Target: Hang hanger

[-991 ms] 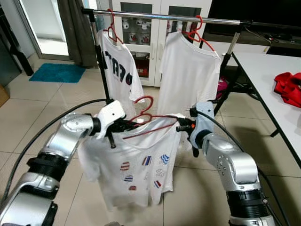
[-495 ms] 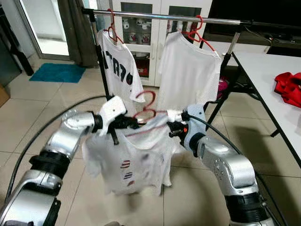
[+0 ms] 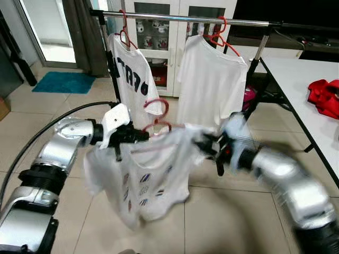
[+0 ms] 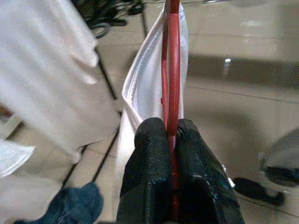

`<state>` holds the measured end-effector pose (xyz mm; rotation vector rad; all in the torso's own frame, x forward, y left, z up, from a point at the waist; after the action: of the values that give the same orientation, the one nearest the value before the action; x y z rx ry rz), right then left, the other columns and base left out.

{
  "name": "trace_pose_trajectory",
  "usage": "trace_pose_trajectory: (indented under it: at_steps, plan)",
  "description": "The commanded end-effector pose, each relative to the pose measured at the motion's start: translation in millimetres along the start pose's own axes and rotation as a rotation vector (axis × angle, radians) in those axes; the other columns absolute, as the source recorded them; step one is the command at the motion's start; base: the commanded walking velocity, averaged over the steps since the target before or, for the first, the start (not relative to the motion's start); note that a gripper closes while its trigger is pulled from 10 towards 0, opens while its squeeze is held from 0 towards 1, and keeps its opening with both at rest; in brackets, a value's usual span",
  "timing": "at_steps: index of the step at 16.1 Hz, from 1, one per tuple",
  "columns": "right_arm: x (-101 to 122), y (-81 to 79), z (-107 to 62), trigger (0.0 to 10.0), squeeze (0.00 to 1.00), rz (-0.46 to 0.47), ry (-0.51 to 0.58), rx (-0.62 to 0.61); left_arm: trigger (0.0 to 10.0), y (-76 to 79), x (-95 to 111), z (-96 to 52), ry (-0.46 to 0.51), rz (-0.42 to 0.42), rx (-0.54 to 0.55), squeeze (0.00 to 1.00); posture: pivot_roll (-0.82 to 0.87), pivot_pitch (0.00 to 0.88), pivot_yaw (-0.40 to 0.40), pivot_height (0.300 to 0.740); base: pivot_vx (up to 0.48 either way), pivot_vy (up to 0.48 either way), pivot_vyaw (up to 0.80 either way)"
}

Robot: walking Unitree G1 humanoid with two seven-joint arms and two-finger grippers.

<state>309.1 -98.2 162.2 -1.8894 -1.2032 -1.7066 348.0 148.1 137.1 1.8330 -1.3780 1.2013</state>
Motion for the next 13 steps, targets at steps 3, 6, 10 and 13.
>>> trace_pose_trajectory:
  at_steps: [3, 6, 10, 13]
  plan:
    - [18, -16.1, 2.3, 10.0, 1.0, -0.127, 0.049, 0.146, 0.0, 15.2, 12, -2.8, 0.015, 0.063, -0.127, 0.0, -0.15, 0.0, 0.014, 0.74, 0.0, 0.0, 0.0]
    - [23, -36.3, 17.1, 10.0, 1.0, -0.192, 0.062, 0.264, 0.0, 25.1, 19, 0.2, 0.021, 0.103, -0.192, 0.0, -0.15, 0.0, 0.007, 0.74, 0.0, 0.0, 0.0]
    - [21, -58.8, 28.7, 9.6, 0.0, -0.221, 0.055, 0.384, 0.0, 32.0, 23, 0.1, 0.012, 0.133, -0.231, 0.0, -0.13, 0.0, -0.008, 0.74, 0.0, 0.0, 0.0]
    - [16, -68.8, 27.6, 0.0, 0.0, -0.221, 0.038, 0.463, 0.0, 32.9, 23, -5.0, -0.012, 0.141, -0.237, 0.0, -0.13, 0.0, -0.008, 0.74, 0.0, 0.0, 0.0]
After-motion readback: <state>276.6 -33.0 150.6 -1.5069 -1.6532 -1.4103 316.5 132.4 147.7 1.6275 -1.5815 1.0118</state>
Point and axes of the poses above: a point about 5 cm out from each wrist's last joint towards the gripper, its own z axis pointing out of the wrist towards the gripper, its own x axis along the axis of the wrist's last joint, y = z × x, the point moved 5 cm from there along z, pointing out of the wrist towards the gripper, and after that the axes turned 9 degrees about -z, right-handed, at the moved point
